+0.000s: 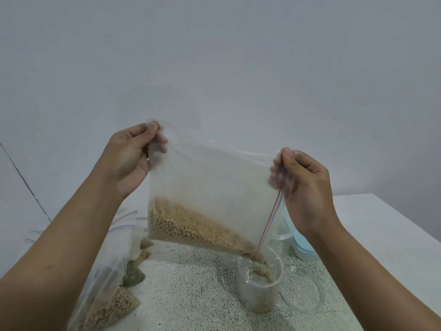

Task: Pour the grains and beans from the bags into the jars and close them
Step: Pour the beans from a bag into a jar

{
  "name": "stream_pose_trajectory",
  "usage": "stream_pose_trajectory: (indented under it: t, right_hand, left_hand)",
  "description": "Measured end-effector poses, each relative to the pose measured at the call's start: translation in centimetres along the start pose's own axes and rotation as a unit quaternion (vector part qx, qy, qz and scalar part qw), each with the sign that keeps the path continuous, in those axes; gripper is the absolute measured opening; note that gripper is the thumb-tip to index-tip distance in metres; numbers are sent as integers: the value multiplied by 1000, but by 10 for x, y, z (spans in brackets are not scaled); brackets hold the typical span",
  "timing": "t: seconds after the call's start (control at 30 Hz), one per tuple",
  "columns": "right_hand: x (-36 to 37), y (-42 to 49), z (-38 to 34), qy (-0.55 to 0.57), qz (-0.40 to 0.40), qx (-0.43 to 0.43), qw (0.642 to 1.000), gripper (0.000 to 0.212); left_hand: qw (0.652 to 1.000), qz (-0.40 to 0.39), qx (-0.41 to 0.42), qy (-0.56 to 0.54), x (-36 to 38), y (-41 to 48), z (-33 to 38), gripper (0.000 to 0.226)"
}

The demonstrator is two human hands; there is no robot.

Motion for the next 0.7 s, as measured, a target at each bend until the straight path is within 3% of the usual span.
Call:
stream_pose_trajectory:
  t: [0.7]
  right_hand:
    - [-6,-3,0,7,24,4,1000,19]
  left_hand:
    - [1000,-5,-4,7,2,-3,0,15]
Point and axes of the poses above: each hand's wrist, its own y-axis towards the middle knuckle, its own x-axis out of the palm, z = x × y, the point moved 10 cm from there along y, towards the middle knuckle, and after that the axes turned 14 degrees about y, right-handed, at the moved point
